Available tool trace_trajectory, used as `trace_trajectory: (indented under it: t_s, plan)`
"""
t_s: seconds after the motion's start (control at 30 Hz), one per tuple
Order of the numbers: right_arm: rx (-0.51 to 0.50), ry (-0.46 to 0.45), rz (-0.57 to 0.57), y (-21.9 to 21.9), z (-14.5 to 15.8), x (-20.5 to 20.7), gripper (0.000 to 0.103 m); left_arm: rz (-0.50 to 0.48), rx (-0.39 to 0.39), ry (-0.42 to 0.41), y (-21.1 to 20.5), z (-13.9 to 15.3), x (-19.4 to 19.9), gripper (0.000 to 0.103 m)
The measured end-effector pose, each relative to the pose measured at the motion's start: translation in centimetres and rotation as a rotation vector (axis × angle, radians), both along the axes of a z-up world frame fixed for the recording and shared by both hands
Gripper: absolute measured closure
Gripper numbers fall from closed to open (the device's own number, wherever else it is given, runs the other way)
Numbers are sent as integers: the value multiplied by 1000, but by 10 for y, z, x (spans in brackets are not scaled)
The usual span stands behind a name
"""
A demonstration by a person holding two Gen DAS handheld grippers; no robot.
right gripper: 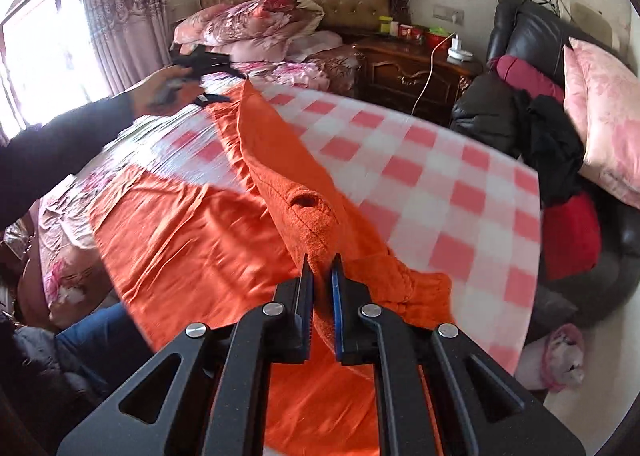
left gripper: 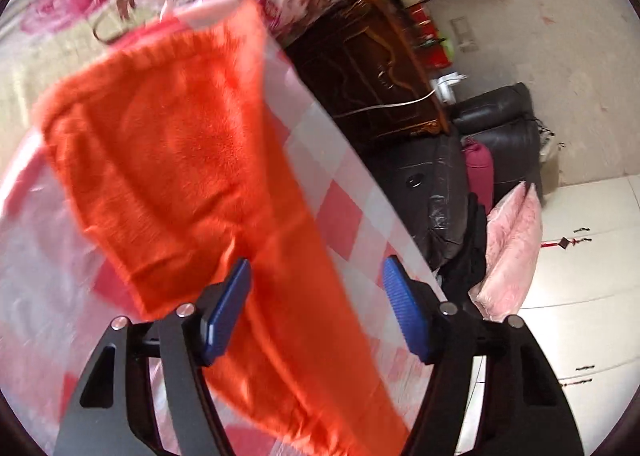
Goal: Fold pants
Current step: 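Lift the waistband with the right tool while the left tool grasps the pant leg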
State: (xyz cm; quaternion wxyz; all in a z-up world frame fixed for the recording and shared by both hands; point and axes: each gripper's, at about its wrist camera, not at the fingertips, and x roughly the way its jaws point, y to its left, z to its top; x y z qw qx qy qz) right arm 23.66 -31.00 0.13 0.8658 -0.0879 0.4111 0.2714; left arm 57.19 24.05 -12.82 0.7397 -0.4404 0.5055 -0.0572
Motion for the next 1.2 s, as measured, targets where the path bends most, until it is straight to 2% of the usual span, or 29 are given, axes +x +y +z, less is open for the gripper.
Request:
trace_trajectory:
  t_s: [0.03, 0.1, 0.2, 0.27, 0.33, 0.37, 0.4, 0.43, 0.53, 0.6, 0.83, 0.87, 0.9, 0.93, 0.97, 1.03, 1.13, 1.2]
  plan:
    - [6, 5, -6, 0, -2, -4, 95, -6, 12, 12, -1, -5, 3, 49]
    - [21, 15, -27, -4, -5, -8, 95, 4, 36, 33, -1, -12, 8, 83]
    - [35, 12, -70, -14, -6, -8, 95, 37, 17, 8, 8, -9, 2, 86]
    - [50, 17, -92, -21, -8, -8, 95, 41, 30, 6, 12, -5, -1, 93]
    - [73, 26, -118, -29, -8, -1, 95, 49, 31, 9, 14, -4, -4, 93]
    - [79, 27, -124, -32, -8, 2, 95, 66, 32, 25, 16, -6, -5, 81]
    - [77, 23, -129, -33, -6, 5, 95, 84, 30, 41, 19, -9, -7, 48]
    - [74, 18, -131, -33, -4, 6, 95, 98, 28, 45, 21, -12, -9, 39]
    - [79, 3, -132, -33, 5, 7, 95, 92, 47, 31, 21, -12, -10, 46]
    - [74, -9, -136, -33, 12, 7, 95, 100, 53, 45, 22, -14, -8, 62]
    - [103, -12, -151, -43, 24, 13, 95, 94, 42, 48, 18, -17, 2, 66]
    - [101, -14, -149, -43, 26, 13, 95, 93, 47, 53, 16, -17, 5, 73]
    - [97, -16, -151, -43, 27, 13, 95, 84, 46, 59, 13, -18, 8, 87]
    - [96, -17, -156, -44, 27, 14, 95, 76, 55, 67, 11, -17, 11, 91]
    - [96, -15, -163, -45, 27, 15, 95, 68, 65, 67, 10, -15, 14, 100]
    - [83, -14, -178, -50, 24, 21, 95, 56, 95, 53, 9, -3, 18, 101]
    - [63, -14, -188, -56, 20, 32, 95, 66, 94, -16, 15, 35, 12, 101]
    - [55, -27, -191, -60, 22, 38, 95, 79, 100, -74, 21, 71, -6, 101]
